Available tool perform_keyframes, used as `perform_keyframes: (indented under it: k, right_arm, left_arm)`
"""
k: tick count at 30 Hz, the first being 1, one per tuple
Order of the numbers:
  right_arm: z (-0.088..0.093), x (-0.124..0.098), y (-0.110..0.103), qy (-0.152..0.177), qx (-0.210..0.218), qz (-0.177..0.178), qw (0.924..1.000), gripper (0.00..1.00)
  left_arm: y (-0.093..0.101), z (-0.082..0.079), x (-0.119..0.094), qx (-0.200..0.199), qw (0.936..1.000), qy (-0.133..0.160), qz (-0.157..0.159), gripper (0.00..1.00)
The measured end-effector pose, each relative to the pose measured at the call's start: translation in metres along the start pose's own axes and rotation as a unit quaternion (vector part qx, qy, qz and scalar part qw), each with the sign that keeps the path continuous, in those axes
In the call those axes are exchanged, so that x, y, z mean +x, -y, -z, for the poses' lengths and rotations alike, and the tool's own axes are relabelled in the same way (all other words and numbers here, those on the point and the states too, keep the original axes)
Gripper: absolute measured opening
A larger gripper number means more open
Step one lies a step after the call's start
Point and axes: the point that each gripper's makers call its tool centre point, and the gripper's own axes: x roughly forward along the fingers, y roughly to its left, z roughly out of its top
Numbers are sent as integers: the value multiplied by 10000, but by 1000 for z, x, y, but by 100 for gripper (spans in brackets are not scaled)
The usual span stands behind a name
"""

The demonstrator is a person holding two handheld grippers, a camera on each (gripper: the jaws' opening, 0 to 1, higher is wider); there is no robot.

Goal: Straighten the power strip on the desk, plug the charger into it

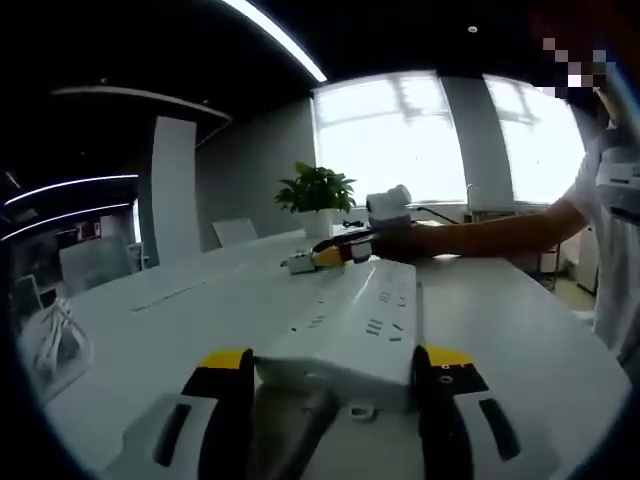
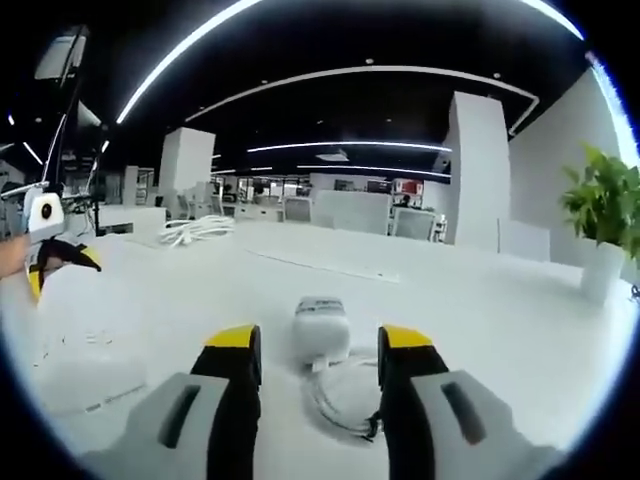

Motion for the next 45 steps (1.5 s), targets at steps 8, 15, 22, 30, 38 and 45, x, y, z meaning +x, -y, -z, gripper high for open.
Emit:
perform_keyframes:
  k: [8,15,22,30,38,45]
  right_arm:
    - [2,4,1,-74,-55,46,9999,45]
    - [0,15,3,-59,62,164,9998,44]
    - [-1,19,4,-41,65,166,9998,43]
    - [1,20,6,-72,-18,203,9998,42]
    - [-1,28,6,-73,-61,199,9998,42]
    - [0,31,8,-96,-87,234,9996,40]
  left_arm:
    - [-1,0,0,-4,10000,1,0,68]
    - [0,0,0,-6,10000,2,-2,68]
    - [0,0,0,-6,10000,6,11,68]
    - [1,0,0,-5,10000,7,14,68]
    - [1,0,1,-7,10000,9,11,68]
    - [0,0,1,-9,10000,11,12,68]
